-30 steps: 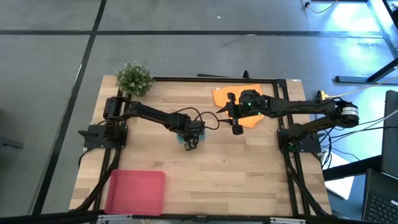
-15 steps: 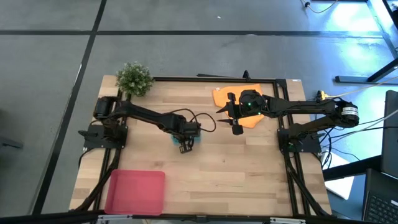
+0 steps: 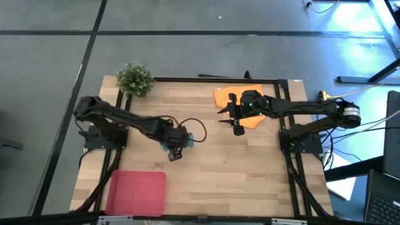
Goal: Roll microfiber towels into tight, uniform cylinder then place into a basket
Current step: Put the blue microfiber towel into the red bin
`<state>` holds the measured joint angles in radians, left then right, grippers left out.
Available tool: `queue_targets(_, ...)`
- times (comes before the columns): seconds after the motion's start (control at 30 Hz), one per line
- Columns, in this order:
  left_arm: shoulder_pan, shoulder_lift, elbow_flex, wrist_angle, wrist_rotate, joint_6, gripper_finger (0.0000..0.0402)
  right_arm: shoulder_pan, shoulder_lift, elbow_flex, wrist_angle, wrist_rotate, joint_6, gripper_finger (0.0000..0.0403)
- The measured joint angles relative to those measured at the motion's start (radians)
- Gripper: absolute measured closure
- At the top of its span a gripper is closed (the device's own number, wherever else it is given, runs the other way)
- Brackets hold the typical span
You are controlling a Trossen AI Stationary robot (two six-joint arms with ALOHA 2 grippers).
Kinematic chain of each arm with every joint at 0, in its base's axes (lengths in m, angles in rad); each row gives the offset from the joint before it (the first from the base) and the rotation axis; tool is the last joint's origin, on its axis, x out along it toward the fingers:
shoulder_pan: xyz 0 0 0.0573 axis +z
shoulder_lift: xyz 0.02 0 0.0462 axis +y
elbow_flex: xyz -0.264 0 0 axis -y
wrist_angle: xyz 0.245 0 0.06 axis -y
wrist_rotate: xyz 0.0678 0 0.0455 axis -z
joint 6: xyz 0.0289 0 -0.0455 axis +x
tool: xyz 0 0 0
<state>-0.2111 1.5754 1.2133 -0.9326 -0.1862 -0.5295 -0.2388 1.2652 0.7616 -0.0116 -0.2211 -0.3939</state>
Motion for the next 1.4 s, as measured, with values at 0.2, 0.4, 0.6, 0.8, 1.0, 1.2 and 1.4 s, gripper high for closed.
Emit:
queue_targets(0.2,-0.106,-0.076,0.001,-0.031,-0.012,-0.058,0.0397,0.0,0.0,0.0,0.0,0.0,0.0,0.0225)
queue_targets(0.4,-0.215,-0.106,0.001,-0.033,-0.012,-0.15,0.0398,0.0,0.0,0.0,0.0,0.0,0.0,0.0225)
queue_targets(0.6,-0.341,-0.107,0.001,-0.057,-0.012,-0.339,0.0398,0.0,0.0,0.0,0.0,0.0,0.0,0.0225)
queue_targets(0.8,-0.462,-0.107,0.001,-0.063,-0.014,-0.554,0.0398,0.0,0.0,0.0,0.0,0.0,0.0,0.0225)
queue_targets(1.0,-0.581,-0.107,0.001,-0.062,-0.013,-0.711,0.0397,0.0,0.0,0.0,0.0,0.0,0.0,0.0225)
queue_targets(1.2,-0.68,-0.094,0.002,-0.047,-0.003,-0.831,0.0397,0.0,0.0,0.0,0.0,0.0,0.0,0.0225)
queue_targets(1.4,-0.737,-0.055,0.002,0.021,-0.003,-0.83,0.0396,0.0,0.0,0.0,0.002,0.0,0.001,0.0225)
